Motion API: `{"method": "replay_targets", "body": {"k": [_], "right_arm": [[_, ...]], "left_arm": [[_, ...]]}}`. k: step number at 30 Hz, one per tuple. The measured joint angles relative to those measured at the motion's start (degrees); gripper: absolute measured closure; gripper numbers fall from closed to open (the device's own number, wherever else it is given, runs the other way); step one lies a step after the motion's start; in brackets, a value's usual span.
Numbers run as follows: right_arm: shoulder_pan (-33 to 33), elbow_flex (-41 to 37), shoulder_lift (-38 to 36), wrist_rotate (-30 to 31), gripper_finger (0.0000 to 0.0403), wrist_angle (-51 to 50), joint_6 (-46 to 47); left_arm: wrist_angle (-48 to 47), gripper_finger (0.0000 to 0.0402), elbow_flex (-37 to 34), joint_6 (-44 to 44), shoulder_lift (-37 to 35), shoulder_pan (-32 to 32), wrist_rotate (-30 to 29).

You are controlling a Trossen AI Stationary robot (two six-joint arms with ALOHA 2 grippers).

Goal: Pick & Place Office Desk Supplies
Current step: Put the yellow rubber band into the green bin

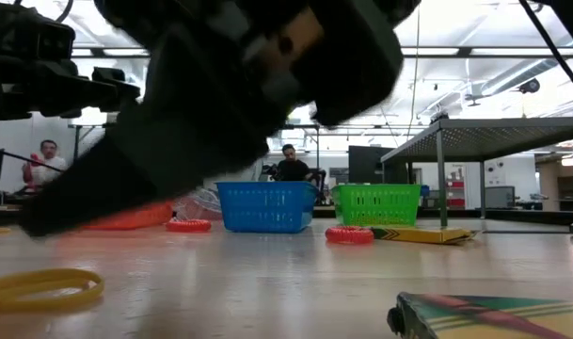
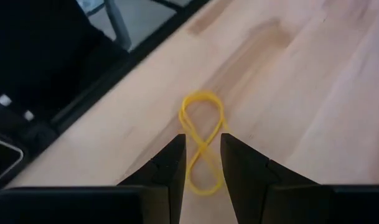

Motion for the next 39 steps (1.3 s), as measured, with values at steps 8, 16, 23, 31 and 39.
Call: {"method": "replay_targets", "body": {"k": [8, 16, 23, 31, 39], "right_arm": [[-0.41, 0.04, 1.09, -1.07, 0.0312, 0.11, 1.75], [-0.63, 0.04, 1.77, -2.74, 0.0326, 0.21, 3.79], [-0.61, 0.06, 1.73, -2.77, 0.0333, 0.17, 3.93], [-0.72, 0.06, 1.71, -2.83, 0.0333, 0.42, 3.13], [-1.29, 0.05, 1.66, -2.78, 0.0333, 1.96, 1.77]], "left_arm": [[0.01, 0.0192, 0.00, 0.00, 0.00, 0.00, -0.01], [0.00, 0.0192, 0.00, -0.01, 0.00, 0.00, 0.00], [0.00, 0.0192, -0.01, 0.00, 0.00, 0.00, 0.00], [0.01, 0.0192, -0.01, -0.02, 0.00, 0.00, 0.01], [0.01, 0.0192, -0.02, -0.02, 0.00, 0.00, 0.01]]}}
